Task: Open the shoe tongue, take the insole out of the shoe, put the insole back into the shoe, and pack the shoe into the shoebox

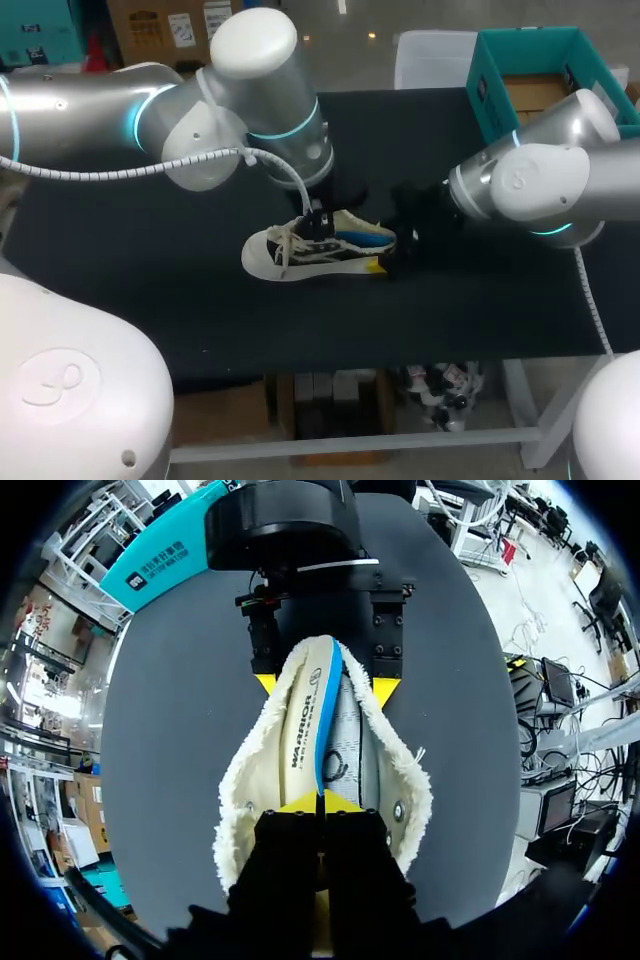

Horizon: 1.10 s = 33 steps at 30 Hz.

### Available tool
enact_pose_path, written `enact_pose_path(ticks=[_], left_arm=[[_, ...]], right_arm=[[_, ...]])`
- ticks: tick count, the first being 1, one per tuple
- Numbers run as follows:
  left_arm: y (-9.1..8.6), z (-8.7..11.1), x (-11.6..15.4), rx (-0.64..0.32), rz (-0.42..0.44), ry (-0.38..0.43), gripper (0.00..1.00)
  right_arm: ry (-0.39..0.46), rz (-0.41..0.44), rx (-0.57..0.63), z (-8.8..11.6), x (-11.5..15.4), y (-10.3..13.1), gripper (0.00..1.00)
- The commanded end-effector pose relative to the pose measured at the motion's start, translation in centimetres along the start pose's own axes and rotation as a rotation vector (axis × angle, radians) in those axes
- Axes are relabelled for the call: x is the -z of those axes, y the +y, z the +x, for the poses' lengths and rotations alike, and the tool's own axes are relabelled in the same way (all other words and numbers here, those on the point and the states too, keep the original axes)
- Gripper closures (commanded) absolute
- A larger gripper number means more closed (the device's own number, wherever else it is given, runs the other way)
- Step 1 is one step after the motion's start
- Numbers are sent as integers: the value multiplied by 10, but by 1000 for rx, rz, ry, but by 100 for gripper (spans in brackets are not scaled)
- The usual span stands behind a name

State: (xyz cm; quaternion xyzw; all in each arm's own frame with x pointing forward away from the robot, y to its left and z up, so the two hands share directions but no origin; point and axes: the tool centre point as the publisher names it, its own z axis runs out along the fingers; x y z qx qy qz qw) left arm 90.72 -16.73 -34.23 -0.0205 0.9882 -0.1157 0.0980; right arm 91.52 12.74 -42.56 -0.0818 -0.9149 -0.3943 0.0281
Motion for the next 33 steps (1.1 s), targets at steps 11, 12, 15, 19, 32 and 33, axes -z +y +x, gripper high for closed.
enact_pose_path(ticks=[11, 12, 15, 19, 32, 33], left_arm=[[-3, -5, 19, -34, 150, 34, 100], [-3, -5, 22, -41, 164, 38, 100], [-5, -4, 29, -59, 190, 41, 100], [-7, -3, 35, -80, 229, 49, 100], [-17, -4, 53, -126, 359, 74, 100], [-17, -5, 54, -126, 368, 76, 100]], right_arm=[[4, 0, 0, 1, -4, -2, 100], [4, 0, 0, 1, -4, -2, 100], [4, 0, 0, 1, -4, -2, 100], [4, 0, 0, 1, -4, -2, 100], [4, 0, 0, 1, -4, -2, 100], [4, 0, 0, 1, -4, -2, 100]])
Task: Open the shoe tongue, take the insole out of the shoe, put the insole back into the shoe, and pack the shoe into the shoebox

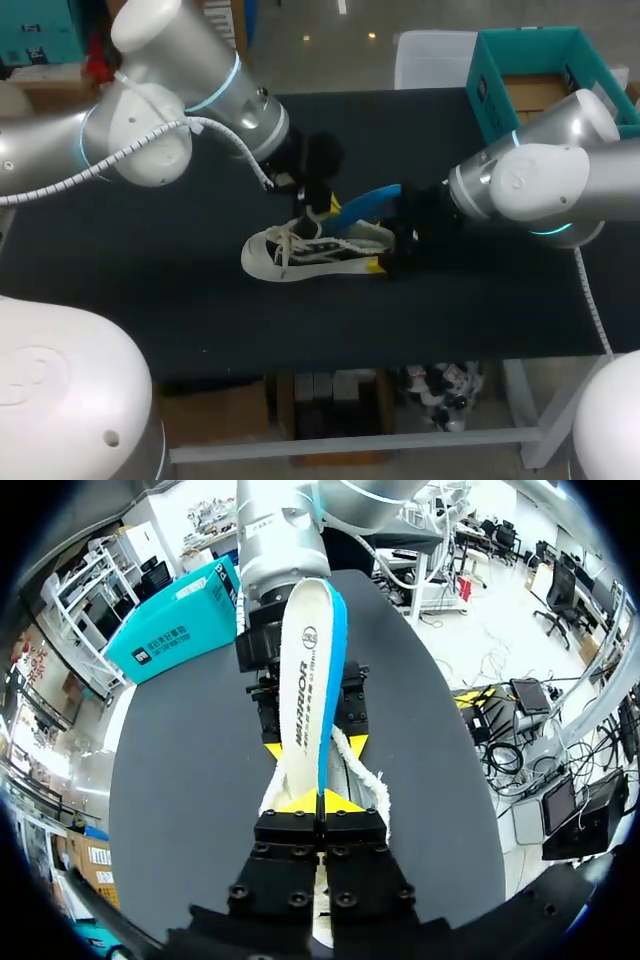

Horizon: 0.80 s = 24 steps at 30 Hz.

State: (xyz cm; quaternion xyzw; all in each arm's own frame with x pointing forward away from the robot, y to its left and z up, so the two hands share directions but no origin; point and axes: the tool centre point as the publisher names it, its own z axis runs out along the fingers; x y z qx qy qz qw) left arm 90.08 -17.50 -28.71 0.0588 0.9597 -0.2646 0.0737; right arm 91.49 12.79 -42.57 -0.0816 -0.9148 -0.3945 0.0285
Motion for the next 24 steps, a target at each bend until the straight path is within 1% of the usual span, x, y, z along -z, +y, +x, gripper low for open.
enact_pose_path(ticks=[1, 3, 6, 12, 19, 24], left_arm=[[2, -1, 4, -6, 56, 6, 100], [0, 0, 3, -15, 51, 2, 100], [-2, 1, -5, -19, 27, 9, 100], [1, 1, -13, -7, 9, 22, 100], [2, 0, -17, 16, -25, 11, 100], [4, 0, -23, 24, -31, 25, 100]], right_arm=[[3, 0, 0, 0, -3, -2, 100], [3, 0, 0, 0, -3, -2, 100], [3, 0, 0, 0, -3, -2, 100], [3, 0, 0, 0, -3, -2, 100], [3, 0, 0, 0, -3, -2, 100], [3, 0, 0, 0, -3, -2, 100]])
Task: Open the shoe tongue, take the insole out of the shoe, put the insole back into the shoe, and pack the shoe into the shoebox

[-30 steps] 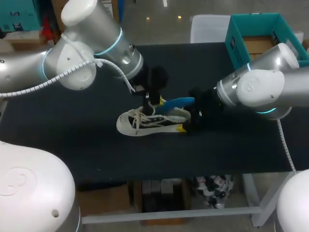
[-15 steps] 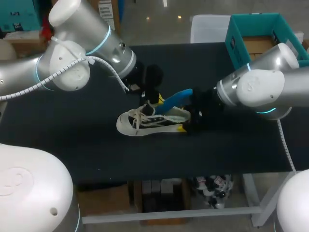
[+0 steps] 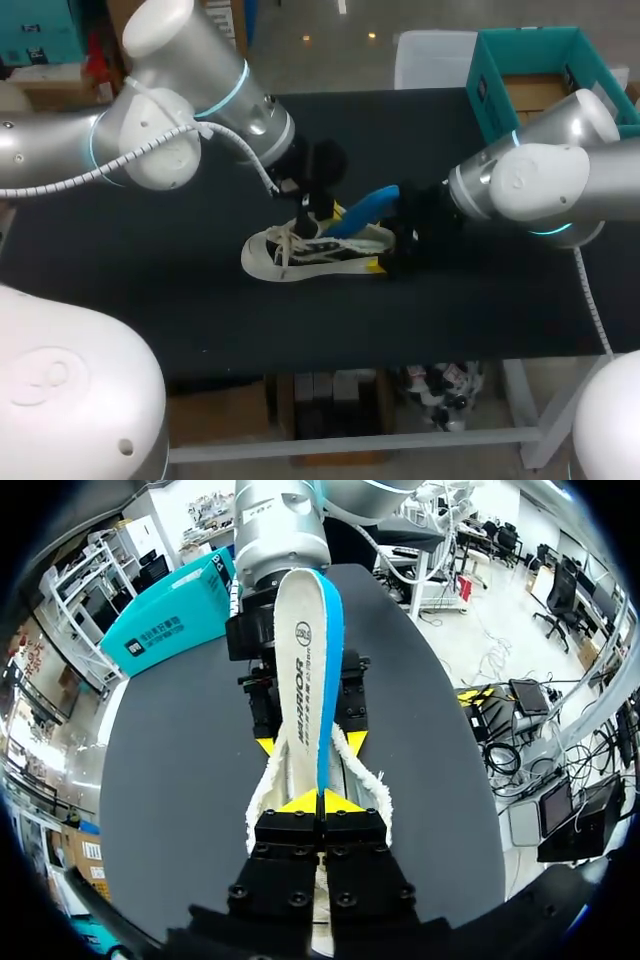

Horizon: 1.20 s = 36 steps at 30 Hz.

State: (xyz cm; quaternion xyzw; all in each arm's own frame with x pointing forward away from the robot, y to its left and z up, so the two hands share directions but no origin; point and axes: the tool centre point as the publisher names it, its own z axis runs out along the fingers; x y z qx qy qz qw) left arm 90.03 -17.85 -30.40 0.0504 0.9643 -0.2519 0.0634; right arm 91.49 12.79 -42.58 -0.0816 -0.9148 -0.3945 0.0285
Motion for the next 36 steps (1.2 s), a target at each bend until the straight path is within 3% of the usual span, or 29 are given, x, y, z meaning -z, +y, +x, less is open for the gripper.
enact_pose_path(ticks=[1, 2, 4, 9, 20, 26, 36], left_arm=[[-2, -4, -8, 5, -3, 10, 96], [-2, -4, -9, 5, -3, 11, 77], [-3, -5, -10, 7, -1, 15, 66], [-5, -5, -12, 11, 3, 18, 58], [-17, 9, -12, -3, 51, 11, 62], [-20, 17, -14, 29, 37, -42, 62], [-29, 7, -25, 81, 2, -87, 66]], right_arm=[[3, 0, 0, 0, -3, -2, 100], [3, 0, 0, 0, -3, -2, 100], [3, 0, 0, 0, -3, -2, 100], [3, 0, 0, 0, -3, -2, 100], [3, 0, 0, 0, -3, -2, 100], [3, 0, 0, 0, -3, -2, 100], [3, 0, 0, 0, -3, -2, 100]])
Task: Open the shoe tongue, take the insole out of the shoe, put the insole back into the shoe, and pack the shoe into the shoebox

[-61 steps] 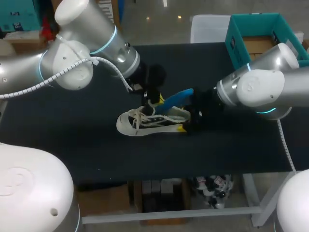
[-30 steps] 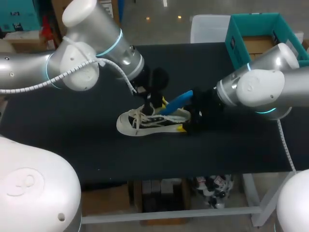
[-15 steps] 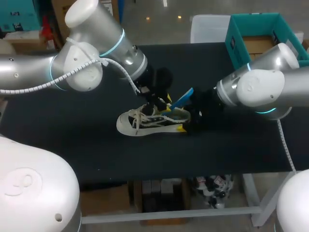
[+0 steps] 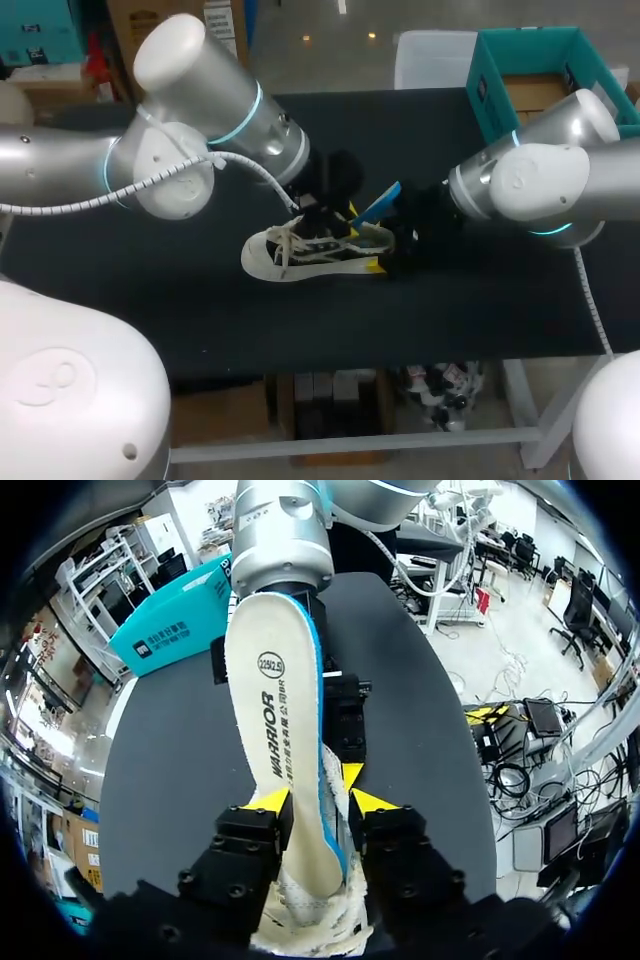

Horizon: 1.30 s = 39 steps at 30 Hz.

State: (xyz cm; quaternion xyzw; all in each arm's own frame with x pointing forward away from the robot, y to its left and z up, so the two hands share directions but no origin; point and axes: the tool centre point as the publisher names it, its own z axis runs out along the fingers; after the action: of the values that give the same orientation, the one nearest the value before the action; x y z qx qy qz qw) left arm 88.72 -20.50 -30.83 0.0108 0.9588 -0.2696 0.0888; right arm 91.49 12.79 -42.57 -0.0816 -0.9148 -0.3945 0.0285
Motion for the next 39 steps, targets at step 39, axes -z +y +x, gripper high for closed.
enact_pose_path(ticks=[39], left_arm=[[-27, -11, 80, -202, 181, -6, 100]], right_arm=[[3, 0, 0, 0, -3, -2, 100]])
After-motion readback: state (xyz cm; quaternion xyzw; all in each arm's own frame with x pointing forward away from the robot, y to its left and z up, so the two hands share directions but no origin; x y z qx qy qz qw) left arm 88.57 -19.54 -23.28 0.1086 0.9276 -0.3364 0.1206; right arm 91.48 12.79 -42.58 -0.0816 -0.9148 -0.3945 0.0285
